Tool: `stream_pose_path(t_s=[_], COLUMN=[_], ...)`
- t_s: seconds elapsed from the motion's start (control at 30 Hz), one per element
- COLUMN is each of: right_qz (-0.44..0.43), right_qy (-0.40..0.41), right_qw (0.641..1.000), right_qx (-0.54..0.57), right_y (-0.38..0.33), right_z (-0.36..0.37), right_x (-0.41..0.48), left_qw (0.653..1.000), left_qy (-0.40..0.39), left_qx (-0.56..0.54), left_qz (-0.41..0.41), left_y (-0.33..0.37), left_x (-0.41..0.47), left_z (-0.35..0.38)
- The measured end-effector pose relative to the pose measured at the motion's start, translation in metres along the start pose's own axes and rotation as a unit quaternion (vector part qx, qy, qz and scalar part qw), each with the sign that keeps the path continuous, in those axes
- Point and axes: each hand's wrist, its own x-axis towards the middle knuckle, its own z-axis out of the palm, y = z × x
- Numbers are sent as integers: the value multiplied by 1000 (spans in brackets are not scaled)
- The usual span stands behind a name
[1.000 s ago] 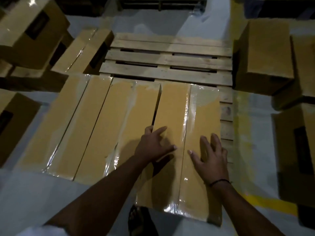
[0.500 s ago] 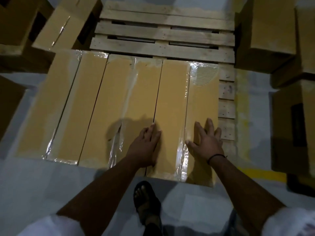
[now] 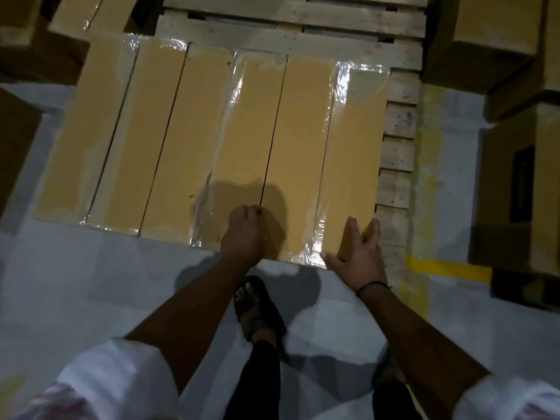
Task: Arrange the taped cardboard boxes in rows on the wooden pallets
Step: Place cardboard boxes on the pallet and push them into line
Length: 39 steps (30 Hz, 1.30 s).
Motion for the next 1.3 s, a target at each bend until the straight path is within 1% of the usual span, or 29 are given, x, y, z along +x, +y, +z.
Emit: stream_pose_path(t_s=[0.1,0.2,0.23,0.37,0.53,0.63,0.8,0.87,0.93,0.97,1.0,1.03,1.07,1.13,1.3], right_qz=[19,19,20,27,9,1,-21,-14,37,87,137,166,175,155,142], right_qy=[-12,-15,-15,-22,-22,-26,-35,0,88,130,149,142,103,32,-8], right_qw=[999,998,998,997,998,999,994,994,987,972,950,927,919,928,934], right_qx=[37,57,61,63,56,47,101,108,129,174,239,303,337,337,328], right_y=[5,7,7,7,12,15,24,24,21,15,7,-2,-9,-18,-14], right_z=[2,2,1,3,4,1,-7,-15,-23,-28,-33,-35,-33,-29,-28], right_x=[-4,-2,-1,-2,-6,-6,1,15,34,43,51,60,68,78,83], left_qw=[999,990,988,984,979,976,993,997,998,997,996,995,994,992,990], left_qy=[16,7,1,-12,-45,-43,-28,-24,-39,-49,-58,-65,-75,-88,-80], left_qx=[-29,-88,-100,-112,-116,-123,-21,4,38,52,64,75,84,93,116], left_qz=[-41,-107,-118,-140,-161,-173,-113,-68,-25,-14,-7,-5,-7,-15,-10], left_y=[5,14,15,17,6,5,24,26,24,23,23,22,23,26,30], left_x=[-5,1,5,9,5,5,9,17,26,31,34,36,36,36,36], left_z=[5,-2,-3,-4,2,3,-6,-10,-15,-17,-18,-20,-20,-20,-22])
